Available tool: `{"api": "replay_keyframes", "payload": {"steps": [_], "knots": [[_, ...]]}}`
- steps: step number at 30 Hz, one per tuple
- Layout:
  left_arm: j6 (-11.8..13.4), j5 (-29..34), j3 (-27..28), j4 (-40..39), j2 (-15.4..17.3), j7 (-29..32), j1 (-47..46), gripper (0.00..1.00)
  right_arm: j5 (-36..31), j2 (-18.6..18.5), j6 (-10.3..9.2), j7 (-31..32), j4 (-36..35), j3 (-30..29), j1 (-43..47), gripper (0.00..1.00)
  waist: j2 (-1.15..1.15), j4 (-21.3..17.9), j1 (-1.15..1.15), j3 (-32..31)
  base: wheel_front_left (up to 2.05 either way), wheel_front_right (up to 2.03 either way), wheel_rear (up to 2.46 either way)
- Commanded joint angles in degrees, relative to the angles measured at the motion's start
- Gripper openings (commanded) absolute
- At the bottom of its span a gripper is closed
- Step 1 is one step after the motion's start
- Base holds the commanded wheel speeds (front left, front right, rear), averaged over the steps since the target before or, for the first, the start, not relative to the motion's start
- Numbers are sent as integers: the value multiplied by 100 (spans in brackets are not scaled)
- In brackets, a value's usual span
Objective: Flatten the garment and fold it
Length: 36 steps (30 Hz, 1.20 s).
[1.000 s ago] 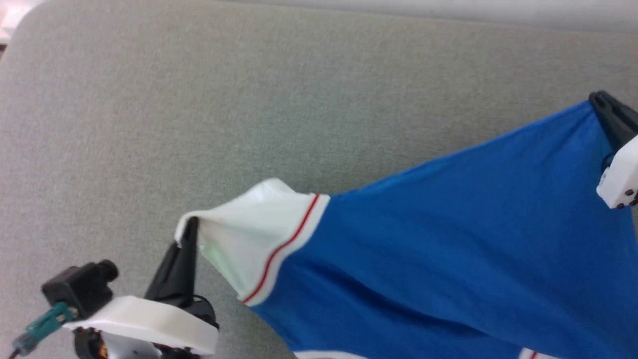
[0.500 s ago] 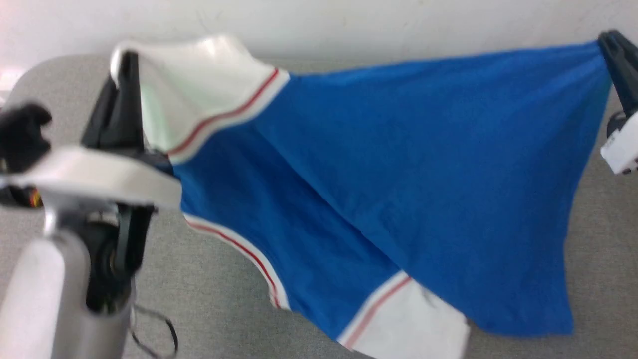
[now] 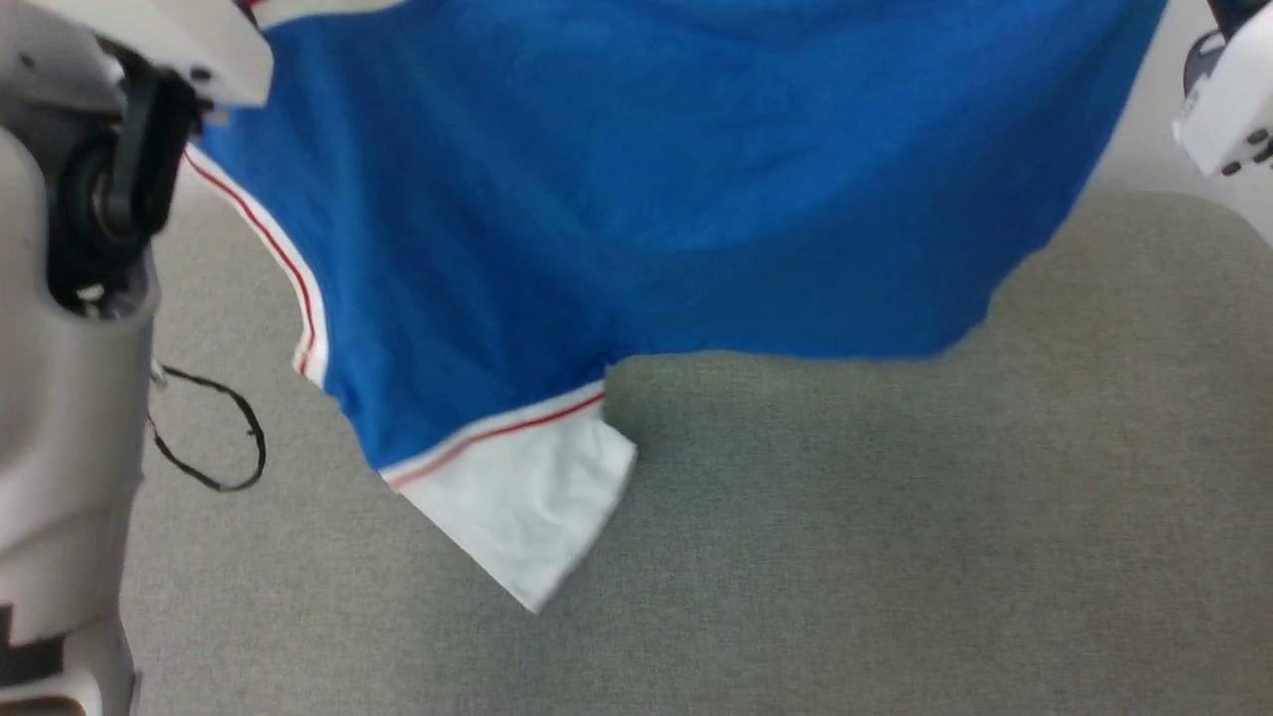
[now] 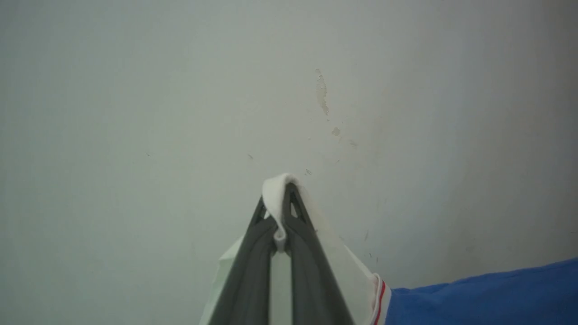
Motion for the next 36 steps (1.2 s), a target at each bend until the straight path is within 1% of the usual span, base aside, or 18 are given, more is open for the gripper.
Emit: {"api": "replay_keyframes", "payload": {"steps": [1, 8, 10, 12, 14, 16, 18, 20, 26, 28, 29, 31, 36], "knots": [[-63, 25, -37, 132, 77, 160, -259, 0, 49, 0, -5, 71, 31, 113, -210, 0, 1, -145, 0, -172, 0, 0, 0], [-108, -92, -169, 360, 165, 846, -731, 0, 309, 63, -5, 488, 71, 298, -617, 0, 1, -286, 0, -226, 0, 0, 0], [-53, -134, -169, 382, 161, 1011, -798, 0, 406, 112, -5, 628, 87, 291, -689, 0, 1, -329, 0, -165, 0, 0, 0], [59, -168, -127, 428, 145, 1149, -877, 0, 522, 229, -5, 788, 170, 176, -760, 0, 1, -382, 0, -53, 0, 0, 0], [160, -133, -88, 488, 150, 1189, -997, 0, 516, 298, -5, 898, 257, 93, -869, 0, 1, -429, 0, 106, 0, 0, 0], [208, -4, -102, 573, 199, 1157, -1195, 0, 452, 359, -5, 972, 385, 4, -1035, 0, 1, -473, 0, 344, 0, 0, 0], [195, 229, -156, 645, 258, 962, -1549, 0, 341, 443, -5, 984, 521, -83, -1275, 0, 1, -516, 0, 649, 0, 0, 0], [179, 464, -211, 773, 247, 662, -2017, 0, 193, 510, -5, 918, 722, -153, -1601, 0, 1, -541, 0, 990, 0, 0, 0], [242, 917, -295, 1433, -73, -292, -3509, 0, -231, 731, -5, 469, 1440, -359, -2728, 0, 1, -555, 0, 2004, 0, 0, 0], [187, 972, -327, 1674, -198, -618, -3917, 0, -344, 803, -5, 255, 1680, -449, -3078, 0, 1, -569, 0, 2256, 0, 0, 0], [187, 972, -327, 1674, -198, -618, -3917, 0, -344, 803, -5, 255, 1680, -449, -3078, 0, 1, -569, 0, 2256, 0, 0, 0], [120, 1019, -367, 1927, -295, -910, -4255, 0, -449, 835, -5, 25, 1938, -493, -3401, 0, 1, -583, 0, 2455, 0, 0, 0], [-36, 974, -375, 2486, -508, -1490, -4806, 0, -625, 777, -5, -417, 2508, -498, -3964, 0, 1, -598, 0, 2849, 0, 0, 0]]}}
